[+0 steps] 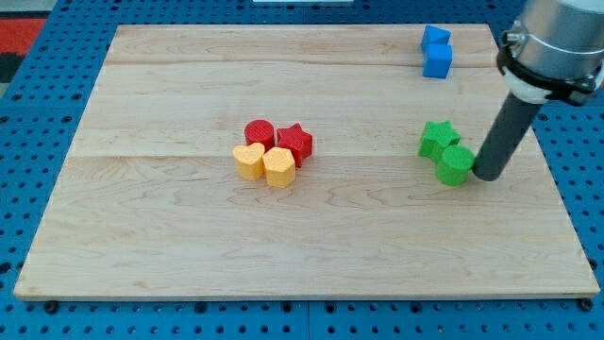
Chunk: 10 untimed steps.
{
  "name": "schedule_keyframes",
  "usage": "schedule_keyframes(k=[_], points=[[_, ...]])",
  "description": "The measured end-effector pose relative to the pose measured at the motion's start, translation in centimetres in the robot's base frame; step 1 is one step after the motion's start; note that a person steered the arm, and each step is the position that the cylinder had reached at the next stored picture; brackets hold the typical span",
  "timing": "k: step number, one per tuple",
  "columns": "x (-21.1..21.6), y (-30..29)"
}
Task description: Push the blue triangle along with the blue cube down a bit
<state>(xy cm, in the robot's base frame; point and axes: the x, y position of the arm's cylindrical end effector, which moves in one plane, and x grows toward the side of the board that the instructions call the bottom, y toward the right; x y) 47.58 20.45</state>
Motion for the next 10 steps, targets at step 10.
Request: schedule_keyframes(k=[10], points=[[-27.1, -0.8]])
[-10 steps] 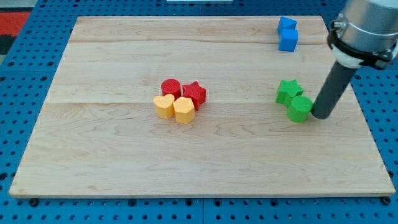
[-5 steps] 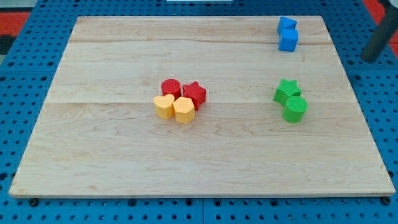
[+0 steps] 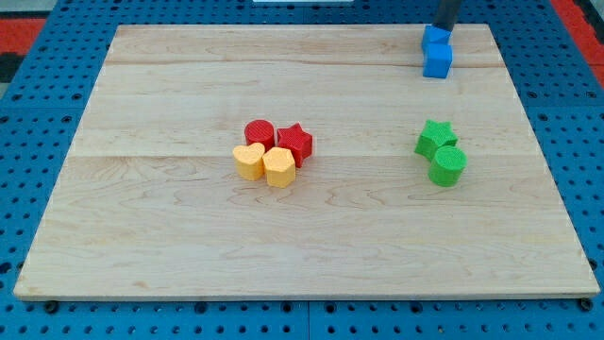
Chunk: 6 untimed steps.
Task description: Push the blue triangle along with the blue cube down a bit
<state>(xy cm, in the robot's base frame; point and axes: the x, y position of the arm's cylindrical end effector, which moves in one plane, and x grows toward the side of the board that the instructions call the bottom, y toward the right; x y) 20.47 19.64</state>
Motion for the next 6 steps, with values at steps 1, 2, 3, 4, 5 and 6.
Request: schedule_keyframes(k=[1, 2, 3, 4, 5, 6], points=[[1.1, -1.6], [2.4, -3.0], [4.3, -3.2], [4.8, -3.7], [4.7, -3.6], [6.7, -3.6]])
